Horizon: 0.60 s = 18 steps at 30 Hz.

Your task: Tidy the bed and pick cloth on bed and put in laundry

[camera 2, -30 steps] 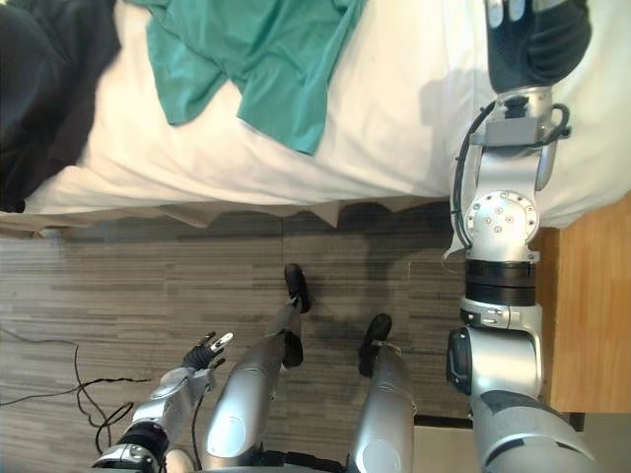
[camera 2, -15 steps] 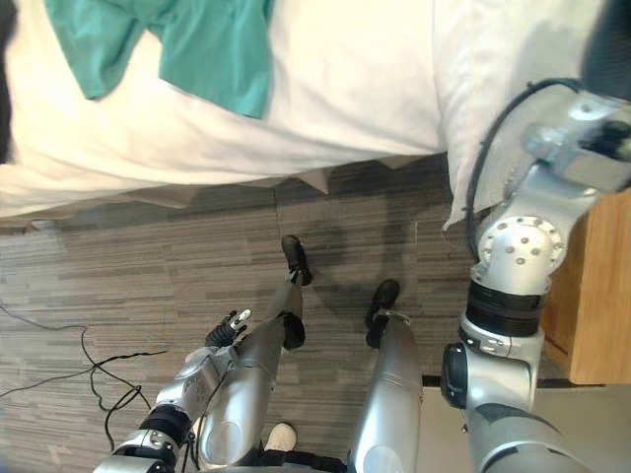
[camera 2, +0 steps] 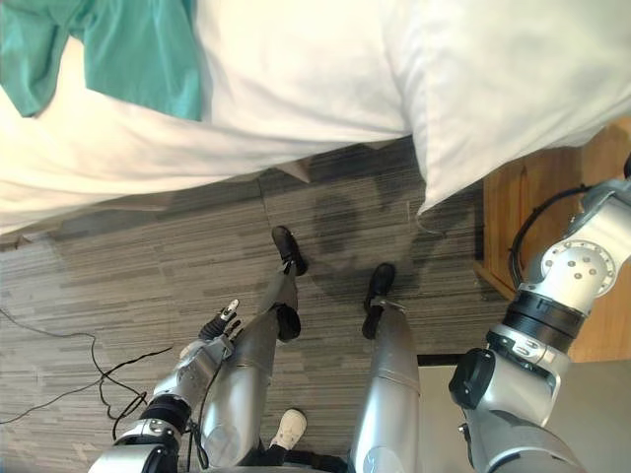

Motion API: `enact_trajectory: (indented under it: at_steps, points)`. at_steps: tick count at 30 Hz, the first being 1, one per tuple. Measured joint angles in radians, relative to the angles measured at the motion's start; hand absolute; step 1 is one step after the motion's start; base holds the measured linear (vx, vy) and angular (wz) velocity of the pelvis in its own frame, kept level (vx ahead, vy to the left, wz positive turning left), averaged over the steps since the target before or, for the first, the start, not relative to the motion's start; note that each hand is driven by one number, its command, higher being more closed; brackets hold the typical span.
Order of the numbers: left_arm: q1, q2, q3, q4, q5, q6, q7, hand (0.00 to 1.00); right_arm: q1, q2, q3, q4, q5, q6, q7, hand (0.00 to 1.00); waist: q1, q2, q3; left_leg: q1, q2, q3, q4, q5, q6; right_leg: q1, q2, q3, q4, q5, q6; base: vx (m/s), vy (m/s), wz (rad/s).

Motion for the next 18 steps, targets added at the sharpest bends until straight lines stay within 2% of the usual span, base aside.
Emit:
enact_trajectory:
  at_steps: [3, 5, 9, 12, 15, 17, 18]
  points:
    - [-0.002, 0.003, 0.000, 0.001, -0.023, 0.005, 0.002, 0.00, 0.000, -0.032, 0.000, 0.032, -0.002, -0.007, -0.037, 1.00, -0.003, -0.003, 0.002, 0.042, 0.010, 0.005, 0.004, -0.003, -0.001, 0.049, 0.009, -0.002, -0.015, 0.001, 0.000, 0.00, -0.110, -0.14]
    - [-0.002, 0.017, 0.000, 0.005, -0.039, 0.024, 0.008, 0.00, 0.006, -0.033, 0.000, 0.032, -0.032, -0.010, -0.054, 1.00, -0.005, -0.006, 0.003, 0.076, 0.026, 0.010, 0.008, -0.023, 0.000, 0.094, 0.026, -0.012, -0.037, 0.006, -0.001, 0.00, -0.091, -0.12]
    - [-0.002, 0.034, 0.000, -0.001, -0.040, 0.065, 0.008, 0.00, 0.023, -0.044, 0.002, 0.022, -0.205, -0.015, -0.065, 1.00, -0.013, -0.017, 0.003, 0.118, 0.032, 0.008, 0.018, -0.038, 0.001, 0.154, 0.029, -0.025, -0.049, 0.006, -0.001, 0.01, -0.063, 0.02]
    - [-0.002, 0.048, 0.000, -0.009, -0.040, 0.090, 0.007, 0.00, 0.023, -0.070, 0.023, -0.064, -0.266, -0.027, 0.019, 1.00, -0.013, -0.028, 0.004, 0.142, 0.037, 0.006, 0.044, -0.053, 0.006, 0.194, 0.028, -0.028, -0.057, 0.008, 0.002, 0.01, -0.046, 0.01]
    - [0.000, 0.077, -0.001, -0.009, -0.040, 0.115, 0.008, 0.00, 0.018, -0.070, 0.130, -0.205, -0.359, -0.030, 0.149, 1.00, -0.025, -0.055, 0.002, 0.170, 0.048, -0.005, 0.077, -0.072, 0.006, 0.244, 0.028, -0.053, -0.061, 0.008, 0.003, 0.01, -0.065, 0.05]
    - [-0.002, 0.087, -0.002, -0.017, -0.041, 0.134, 0.008, 0.00, -0.026, -0.080, 0.248, -0.321, -0.418, -0.003, 0.264, 1.00, -0.028, -0.072, -0.002, 0.173, 0.056, -0.010, 0.099, -0.082, 0.004, 0.257, 0.027, -0.064, -0.057, 0.008, 0.003, -0.01, -0.067, 0.00]
    - [-0.002, 0.086, -0.004, -0.021, -0.043, 0.138, 0.007, 0.00, -0.035, -0.090, 0.276, -0.348, -0.430, 0.006, 0.286, 1.00, -0.028, -0.072, -0.002, 0.172, 0.056, -0.012, 0.101, -0.082, 0.004, 0.259, 0.026, -0.067, -0.056, 0.008, 0.003, -0.02, -0.058, 0.12]
